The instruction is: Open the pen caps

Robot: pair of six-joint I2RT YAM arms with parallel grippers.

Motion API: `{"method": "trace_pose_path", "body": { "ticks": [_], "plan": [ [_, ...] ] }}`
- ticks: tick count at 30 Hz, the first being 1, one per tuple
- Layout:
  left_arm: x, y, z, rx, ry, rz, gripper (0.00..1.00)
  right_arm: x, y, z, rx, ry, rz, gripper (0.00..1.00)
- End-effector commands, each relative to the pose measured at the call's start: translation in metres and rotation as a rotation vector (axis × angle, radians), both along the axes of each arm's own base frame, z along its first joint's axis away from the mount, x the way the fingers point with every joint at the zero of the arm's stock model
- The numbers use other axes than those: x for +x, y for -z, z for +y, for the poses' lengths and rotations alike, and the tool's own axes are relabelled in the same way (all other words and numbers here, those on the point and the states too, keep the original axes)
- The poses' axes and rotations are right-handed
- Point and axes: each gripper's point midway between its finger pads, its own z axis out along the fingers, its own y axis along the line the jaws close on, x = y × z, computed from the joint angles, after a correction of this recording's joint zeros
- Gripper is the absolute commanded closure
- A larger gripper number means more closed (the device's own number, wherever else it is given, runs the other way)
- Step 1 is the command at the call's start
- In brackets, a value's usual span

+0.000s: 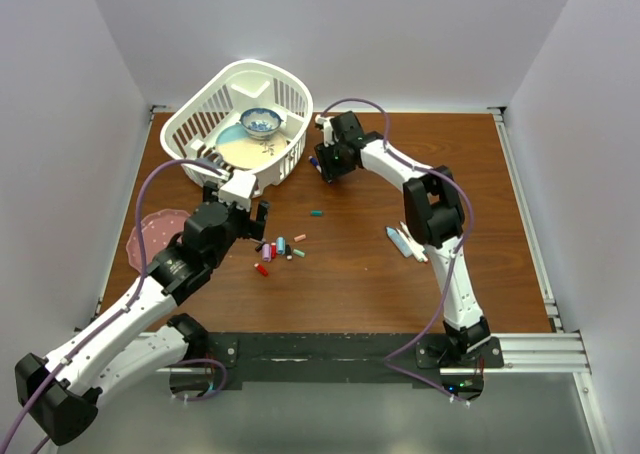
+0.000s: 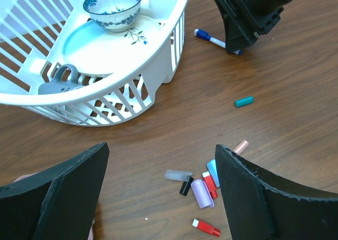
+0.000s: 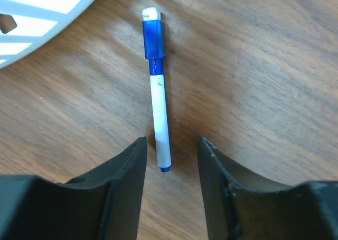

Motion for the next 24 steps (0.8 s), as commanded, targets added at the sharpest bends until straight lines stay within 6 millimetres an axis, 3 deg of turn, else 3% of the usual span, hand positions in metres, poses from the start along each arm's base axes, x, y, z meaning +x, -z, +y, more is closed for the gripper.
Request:
{"method": "trace_pose_path", "body": {
  "ticks": [1,2,7,10,13,15,16,17,19,20,21,22,23,24],
  "plan": [
    [0.003,-0.015,0.0,-0.024,0.008,-0.053,0.13,-0.005,0.007,-0.003,-0.05,-0.014,0.006,0.59],
    [0.003,-0.015,-0.001,-0.024,0.009,-0.053,0.13,-0.006,0.009,-0.005,-0.066,-0.012,0.004,0.6],
    [0.002,-0.016,0.0,-0.026,0.009,-0.057,0.13,-0.012,0.025,-0.023,-0.166,-0.016,0.016,0.92],
    [0.002,-0.016,0.0,-0.028,0.009,-0.057,0.13,-0.023,0.033,-0.033,-0.209,-0.037,0.036,1.0],
    [0.002,-0.016,0.0,-0.028,0.01,-0.058,0.13,-0.035,0.034,-0.048,-0.257,-0.042,0.051,1.0],
    [0.002,-0.016,0.0,-0.029,0.01,-0.057,0.13,-0.039,0.02,-0.056,-0.253,-0.034,0.046,1.0],
    [0.002,-0.016,-0.001,-0.031,0.013,-0.058,0.13,-0.05,0.024,-0.061,-0.256,-0.039,0.071,1.0],
    [0.001,-0.016,-0.001,-0.033,0.014,-0.059,0.13,-0.05,0.001,-0.061,-0.204,-0.041,0.041,1.0],
    [0.001,-0.016,-0.001,-0.034,0.015,-0.057,0.13,-0.066,-0.004,-0.067,-0.154,-0.049,0.062,1.0],
    [0.001,-0.017,-0.002,-0.04,0.019,-0.058,0.12,-0.064,-0.017,-0.071,-0.116,-0.04,0.031,1.0],
    [0.001,-0.018,-0.003,-0.047,0.021,-0.06,0.12,-0.069,-0.045,-0.066,-0.046,-0.065,-0.006,1.0],
    [0.001,-0.018,-0.004,-0.055,0.032,-0.059,0.12,-0.079,-0.046,-0.075,-0.023,-0.057,0.009,1.0],
    [0.001,-0.021,-0.007,-0.074,0.039,-0.065,0.12,-0.082,-0.055,-0.076,0.014,-0.062,-0.007,1.0],
    [0.003,-0.022,-0.009,-0.091,0.047,-0.063,0.12,-0.097,-0.07,-0.075,0.077,-0.08,-0.003,1.0]
  ]
}}
